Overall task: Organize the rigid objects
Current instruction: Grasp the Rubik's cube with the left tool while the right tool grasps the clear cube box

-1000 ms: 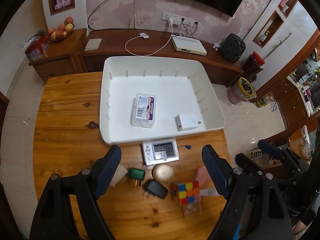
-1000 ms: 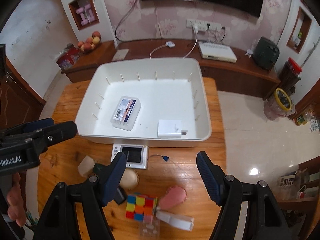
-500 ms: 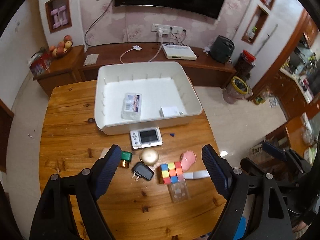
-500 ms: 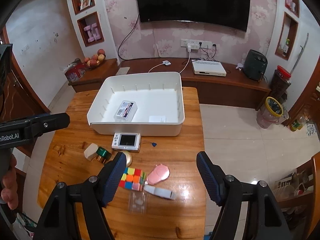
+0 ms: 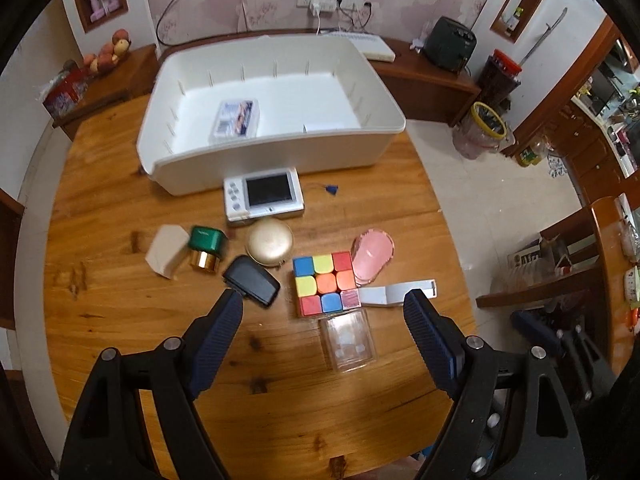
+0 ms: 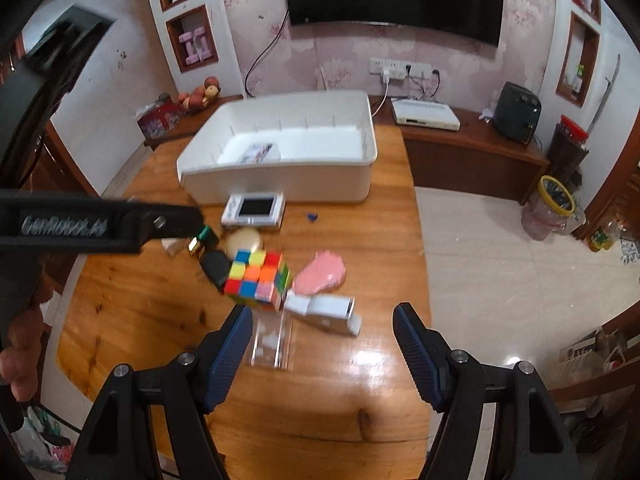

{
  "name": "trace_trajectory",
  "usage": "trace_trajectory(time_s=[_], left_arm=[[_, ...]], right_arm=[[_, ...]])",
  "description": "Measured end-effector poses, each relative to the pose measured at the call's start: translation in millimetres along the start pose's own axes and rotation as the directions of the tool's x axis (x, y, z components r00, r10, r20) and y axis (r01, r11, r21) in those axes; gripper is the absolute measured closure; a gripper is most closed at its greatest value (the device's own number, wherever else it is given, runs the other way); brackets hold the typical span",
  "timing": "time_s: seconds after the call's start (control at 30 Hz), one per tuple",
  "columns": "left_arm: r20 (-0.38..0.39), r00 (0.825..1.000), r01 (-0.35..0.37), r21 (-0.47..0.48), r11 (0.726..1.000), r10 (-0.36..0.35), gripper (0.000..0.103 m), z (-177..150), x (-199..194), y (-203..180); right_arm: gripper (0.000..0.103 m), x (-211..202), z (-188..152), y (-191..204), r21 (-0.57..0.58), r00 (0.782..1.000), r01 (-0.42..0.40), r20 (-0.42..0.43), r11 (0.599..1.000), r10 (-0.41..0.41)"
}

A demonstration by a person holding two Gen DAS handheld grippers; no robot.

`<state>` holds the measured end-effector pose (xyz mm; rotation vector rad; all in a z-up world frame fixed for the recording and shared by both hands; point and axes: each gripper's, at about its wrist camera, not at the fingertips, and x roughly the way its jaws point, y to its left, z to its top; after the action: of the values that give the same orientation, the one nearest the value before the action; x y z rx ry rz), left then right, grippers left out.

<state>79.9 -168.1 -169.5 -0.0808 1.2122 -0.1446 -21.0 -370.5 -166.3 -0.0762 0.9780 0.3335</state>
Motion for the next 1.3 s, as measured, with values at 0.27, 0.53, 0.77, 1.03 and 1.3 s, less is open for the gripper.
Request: trace_trajectory(time_s=[0.27,0.53,0.77,1.03,1.3], left_arm=[[-0.073,0.997,-0.027,0.014,1.000,0.028,0.018,-0.2,56.1,-6.6],[-0.165,0.986,-0.041,-0.023,0.999,0.037,0.018,-1.1,100.0,-5.2],[-0.199,0.980,-0.022,-0.065,0.998,0.009,0.020,-1.8,114.1,0.8],[-0.221,0.973,0.050,-0.067,0.997,-0.063,0.037,-3.7,113.3,13.8],[-0.231,0.965,0.100,-0.093,0.991,-0.119,0.037,-6.7,103.4,33.8]], right_arm=[[0.030,29.1,-34.1,5.0,0.003,1.000,-0.007,-0.009,1.000,0.007],[0.030,55.9,-56.6,15.4,0.022,0.999,-0.030,-0.034,0.999,0.031],[0.030,70.1,-61.0,29.9,0.008,0.999,-0.043,-0.028,0.999,0.043],[0.030,89.9,-59.5,52.3,-0.043,0.998,-0.052,-0.023,0.998,0.051],[0.030,111.9,-52.7,72.0,-0.083,1.000,-0.016,-0.027,0.996,0.013]])
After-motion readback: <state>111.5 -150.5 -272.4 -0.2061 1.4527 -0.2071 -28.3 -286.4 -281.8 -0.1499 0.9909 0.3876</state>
